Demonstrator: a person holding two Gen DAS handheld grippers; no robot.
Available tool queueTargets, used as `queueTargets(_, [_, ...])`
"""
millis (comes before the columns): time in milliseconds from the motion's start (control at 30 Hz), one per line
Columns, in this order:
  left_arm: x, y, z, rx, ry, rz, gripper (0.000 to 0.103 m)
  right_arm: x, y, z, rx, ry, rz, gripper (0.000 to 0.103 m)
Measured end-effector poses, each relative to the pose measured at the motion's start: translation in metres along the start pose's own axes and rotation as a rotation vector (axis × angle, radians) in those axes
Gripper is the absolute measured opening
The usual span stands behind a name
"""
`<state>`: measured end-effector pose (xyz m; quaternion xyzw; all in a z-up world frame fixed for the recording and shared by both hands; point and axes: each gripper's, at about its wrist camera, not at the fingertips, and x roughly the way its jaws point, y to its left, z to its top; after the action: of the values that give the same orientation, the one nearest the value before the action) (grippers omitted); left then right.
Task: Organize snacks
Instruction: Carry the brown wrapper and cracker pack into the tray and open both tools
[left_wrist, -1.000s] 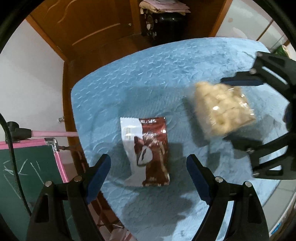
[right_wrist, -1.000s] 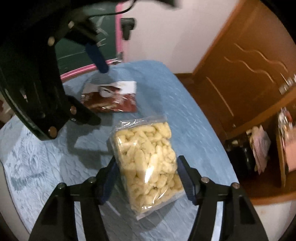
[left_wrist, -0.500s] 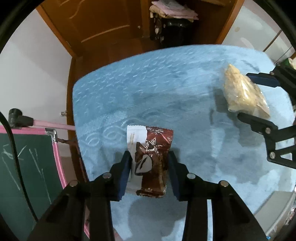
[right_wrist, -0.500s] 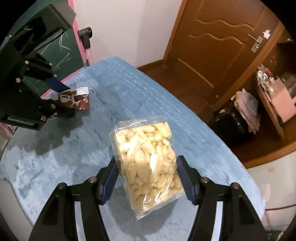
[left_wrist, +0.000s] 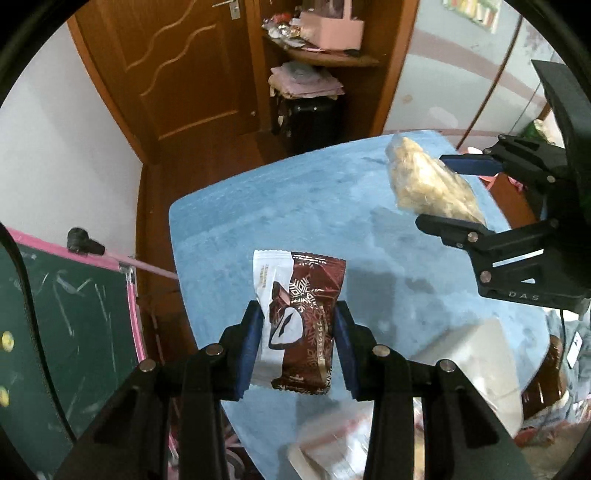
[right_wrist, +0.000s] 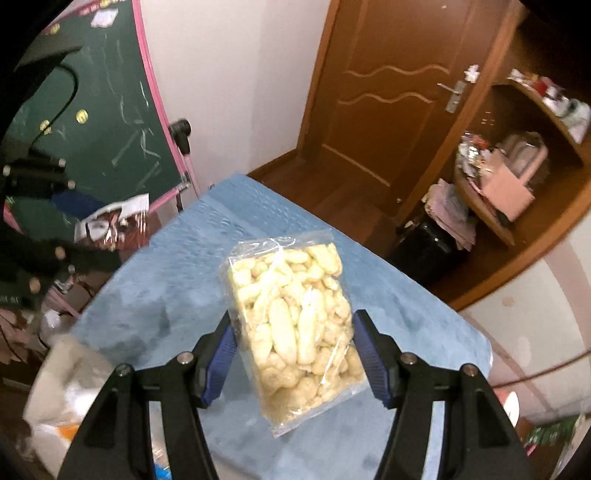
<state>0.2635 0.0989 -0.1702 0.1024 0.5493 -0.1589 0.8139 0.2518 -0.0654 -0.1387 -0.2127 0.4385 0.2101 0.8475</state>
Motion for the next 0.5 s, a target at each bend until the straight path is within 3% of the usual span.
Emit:
queueTargets(233, [-0.06,-0.04,-0.073,-0.023,-0.047,0.028,0.037,-0.109,0.037,-0.054,0.083,-0.056,-0.051,0.062])
queueTargets(500, [-0.096,-0.073,-0.145,-0.095,-0.087,-0.02,0.037,-0.175,0.075,-0.12,0.224,-0.068,-0.079,0.062])
